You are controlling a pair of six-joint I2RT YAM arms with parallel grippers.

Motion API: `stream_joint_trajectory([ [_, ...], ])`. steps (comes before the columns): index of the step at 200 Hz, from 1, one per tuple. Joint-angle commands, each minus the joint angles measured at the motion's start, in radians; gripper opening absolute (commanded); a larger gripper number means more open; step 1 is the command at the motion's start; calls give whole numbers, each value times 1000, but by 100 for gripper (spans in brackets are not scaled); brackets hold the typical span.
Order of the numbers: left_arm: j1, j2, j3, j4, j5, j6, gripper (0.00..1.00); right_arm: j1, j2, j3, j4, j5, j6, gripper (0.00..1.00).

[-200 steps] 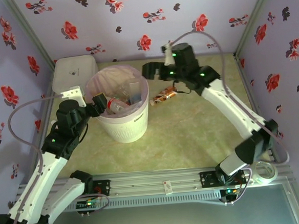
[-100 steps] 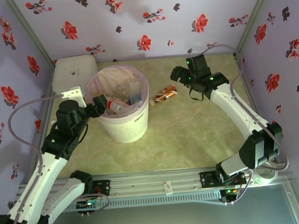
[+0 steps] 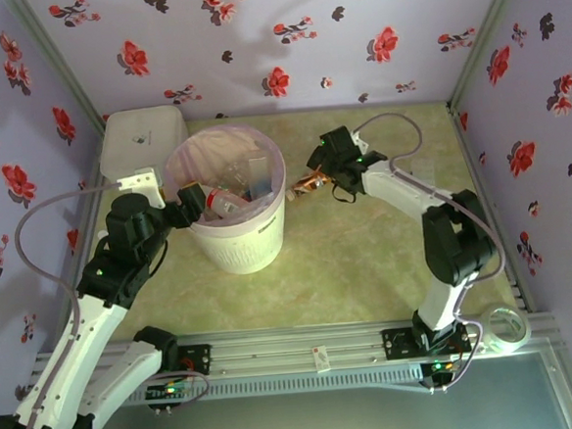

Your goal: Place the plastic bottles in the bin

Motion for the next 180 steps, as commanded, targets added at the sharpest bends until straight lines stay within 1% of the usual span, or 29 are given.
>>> stream_joint_trajectory([
  [1,1,-10,8,-6,35,-11,82,15,68,58,60,13,56,94],
  [47,0,3,11,2,43,-12,82,26,211,156,67,12,73,94],
  [69,0,11,17,3,45,-11,82,26,275,212,39,6,76,94],
  [96,1,19,23,6,46,-13,82,30,327,236,44,-4,90,92],
  [107,1,21,25,7,47,-11,81,32,341,247,40,-7,87,90],
  [124,1,21,25,8,46,-13,81,35,361,251,46,-9,85,83],
  [138,1,25,25,7,48,-16,81,34,372,256,42,-14,83,80],
  [163,1,22,28,8,51,-17,81,37,360,247,43,-7,76,74],
  [180,1,22,27,8,50,-21,81,37,352,234,64,-14,56,68],
])
